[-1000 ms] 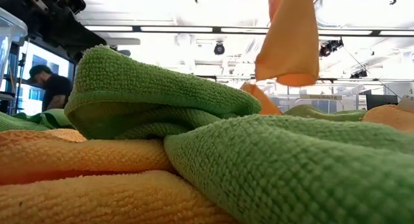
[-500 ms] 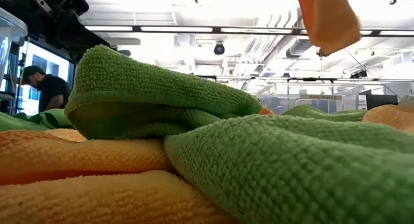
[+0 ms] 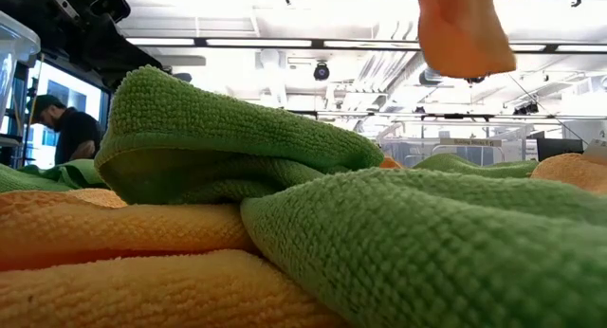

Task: Sort microfiber towel by color & place in baskets
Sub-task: Put the orange microfiber cloth into the top transparent bin

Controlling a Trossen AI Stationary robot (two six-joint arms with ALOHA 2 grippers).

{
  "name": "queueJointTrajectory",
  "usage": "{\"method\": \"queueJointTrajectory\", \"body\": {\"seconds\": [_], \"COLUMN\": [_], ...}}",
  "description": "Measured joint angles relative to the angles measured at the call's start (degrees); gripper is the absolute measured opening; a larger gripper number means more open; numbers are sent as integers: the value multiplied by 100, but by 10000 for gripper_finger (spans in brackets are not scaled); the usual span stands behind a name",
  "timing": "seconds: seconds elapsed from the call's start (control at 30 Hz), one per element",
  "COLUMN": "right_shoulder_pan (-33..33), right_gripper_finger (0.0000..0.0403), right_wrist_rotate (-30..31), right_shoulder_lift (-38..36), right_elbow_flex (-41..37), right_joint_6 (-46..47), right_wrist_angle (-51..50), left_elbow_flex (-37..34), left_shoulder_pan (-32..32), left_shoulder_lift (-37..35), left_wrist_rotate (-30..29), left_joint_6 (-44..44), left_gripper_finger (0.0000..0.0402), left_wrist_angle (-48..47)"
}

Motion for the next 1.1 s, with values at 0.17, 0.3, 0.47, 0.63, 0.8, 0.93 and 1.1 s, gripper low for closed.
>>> {"method": "queueJointTrajectory", "body": {"seconds": [0.17, 0.3, 0.47, 0.63, 0.8, 0.93, 1.1], "right_shoulder_pan": [-747, -1237, -1782, -2313, -2995, -3551, -4041], "right_gripper_finger": [0, 0, 0, 0, 0, 0, 0], "right_wrist_rotate": [-572, -967, -1403, -2266, -3043, -4089, -4799], "right_shoulder_lift": [51, 116, 362, 587, 919, 1219, 1912], "right_elbow_flex": [0, 0, -122, -558, -813, -1011, -1071], "right_joint_6": [101, 442, 1178, 2030, 2985, 3266, 3418], "right_wrist_angle": [-15, -536, -1804, -2368, -3411, -3523, -3814], "left_elbow_flex": [0, -2, -2, -2, -2, -2, -2], "left_shoulder_pan": [0, 0, 0, 0, 0, 0, 4], "left_shoulder_lift": [1, 0, 0, 2, 0, 0, 0], "left_wrist_rotate": [-1, -2, -2, -26, -26, -26, -26], "left_joint_6": [-7, -11, -11, -143, -146, -144, -145], "left_gripper_finger": [0, 0, 0, 0, 0, 0, 0], "left_wrist_angle": [0, 0, -2, -2, -4, -7, -9]}}
